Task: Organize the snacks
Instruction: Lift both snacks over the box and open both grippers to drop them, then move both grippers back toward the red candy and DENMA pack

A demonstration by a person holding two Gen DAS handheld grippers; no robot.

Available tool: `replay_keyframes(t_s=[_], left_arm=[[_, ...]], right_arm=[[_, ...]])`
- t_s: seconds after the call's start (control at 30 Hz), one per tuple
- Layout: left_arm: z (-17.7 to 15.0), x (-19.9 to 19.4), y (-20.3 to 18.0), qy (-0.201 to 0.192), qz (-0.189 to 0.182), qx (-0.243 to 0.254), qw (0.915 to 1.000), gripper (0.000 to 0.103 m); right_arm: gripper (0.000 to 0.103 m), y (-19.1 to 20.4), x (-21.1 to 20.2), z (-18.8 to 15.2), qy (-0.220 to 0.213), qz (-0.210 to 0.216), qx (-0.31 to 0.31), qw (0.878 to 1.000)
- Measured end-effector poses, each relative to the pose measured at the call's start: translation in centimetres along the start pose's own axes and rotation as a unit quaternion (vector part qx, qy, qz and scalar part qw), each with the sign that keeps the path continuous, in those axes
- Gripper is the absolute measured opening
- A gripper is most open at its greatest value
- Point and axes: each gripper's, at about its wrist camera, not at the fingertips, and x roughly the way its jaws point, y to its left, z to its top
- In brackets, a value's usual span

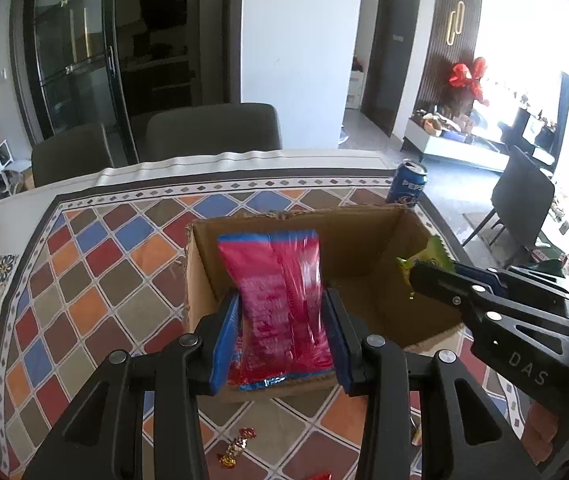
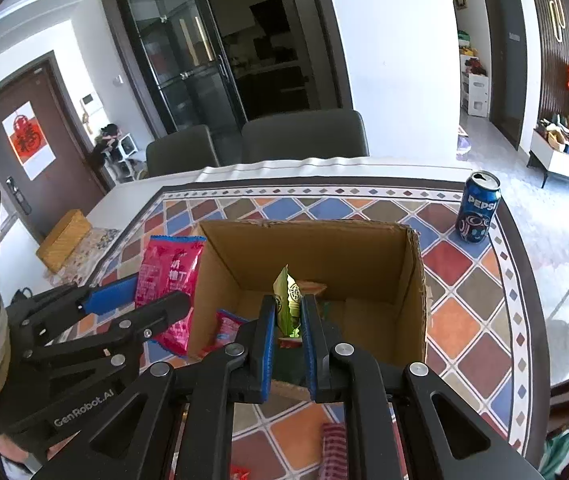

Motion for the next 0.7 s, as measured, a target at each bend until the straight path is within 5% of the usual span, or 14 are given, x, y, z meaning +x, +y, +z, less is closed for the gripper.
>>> replay_keyframes(t_s=[0.1, 0.13, 0.17, 0.7], left_arm=[[0.2, 0.2, 0.2, 0.002, 0.011, -0.006, 0.9999, 0.053], [0.1, 0.0, 0.2, 0.0, 0.014, -0.007, 0.9999, 0.054], [0.1, -0.1, 0.3, 0.0, 0.017, -0.005, 0.9998, 0.055], [-2.9, -4.5, -1.2, -0.006, 0.025, -0.005, 0.9996, 0.064]], right_arm=[[0.024, -0.6, 0.6, 0.2, 0.003, -0.014, 0.012, 1.0], [0.037, -0.8, 0.8, 0.3, 0.008, -0.021, 0.014, 1.0], [0.041, -1.1, 0.8, 0.3, 0.011, -0.029, 0.019, 0.999], [0.041, -0.7, -2.6, -2.6, 0.014, -0.04, -0.016, 0.999]])
